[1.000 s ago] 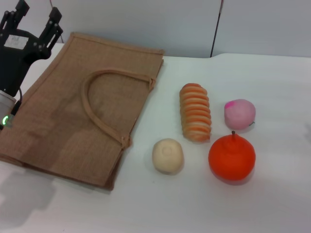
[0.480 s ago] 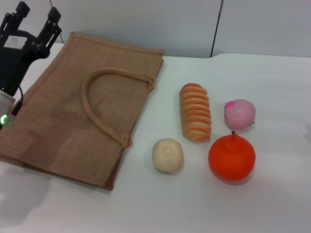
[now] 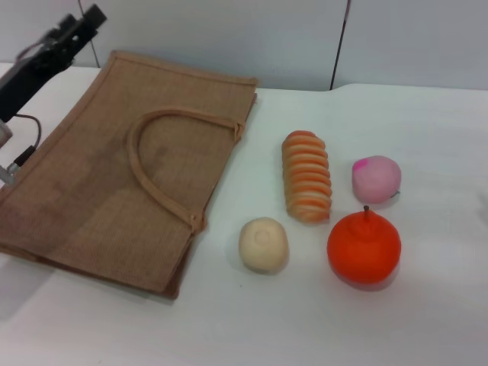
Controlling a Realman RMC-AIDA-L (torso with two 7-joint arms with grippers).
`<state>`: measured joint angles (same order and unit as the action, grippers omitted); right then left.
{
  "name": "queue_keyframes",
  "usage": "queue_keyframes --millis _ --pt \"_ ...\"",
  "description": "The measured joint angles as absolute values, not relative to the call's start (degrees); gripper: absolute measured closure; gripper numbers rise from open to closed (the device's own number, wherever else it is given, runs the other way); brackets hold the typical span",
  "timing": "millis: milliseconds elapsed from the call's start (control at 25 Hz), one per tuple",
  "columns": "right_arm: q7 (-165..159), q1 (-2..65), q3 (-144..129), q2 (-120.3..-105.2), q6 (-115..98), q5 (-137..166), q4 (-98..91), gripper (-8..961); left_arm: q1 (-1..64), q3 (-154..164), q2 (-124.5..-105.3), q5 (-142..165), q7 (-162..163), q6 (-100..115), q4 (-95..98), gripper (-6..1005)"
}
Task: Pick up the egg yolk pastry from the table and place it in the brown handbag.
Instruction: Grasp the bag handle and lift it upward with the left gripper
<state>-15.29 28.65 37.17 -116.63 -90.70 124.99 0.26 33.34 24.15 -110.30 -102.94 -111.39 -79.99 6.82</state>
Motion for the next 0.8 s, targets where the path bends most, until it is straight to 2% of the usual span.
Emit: queue_keyframes --millis 440,800 --pt "-15.29 28.51 37.18 -116.63 -90.7 124.99 0.18 73 36.27 24.66 -110.32 -71.49 -68.12 -71.6 28.41 228" --pt "-15.29 28.48 37.34 -116.63 -90.7 124.97 0.08 73 40.64 26.36 -110.26 -45.44 -46.1 -70.86 40.3 228"
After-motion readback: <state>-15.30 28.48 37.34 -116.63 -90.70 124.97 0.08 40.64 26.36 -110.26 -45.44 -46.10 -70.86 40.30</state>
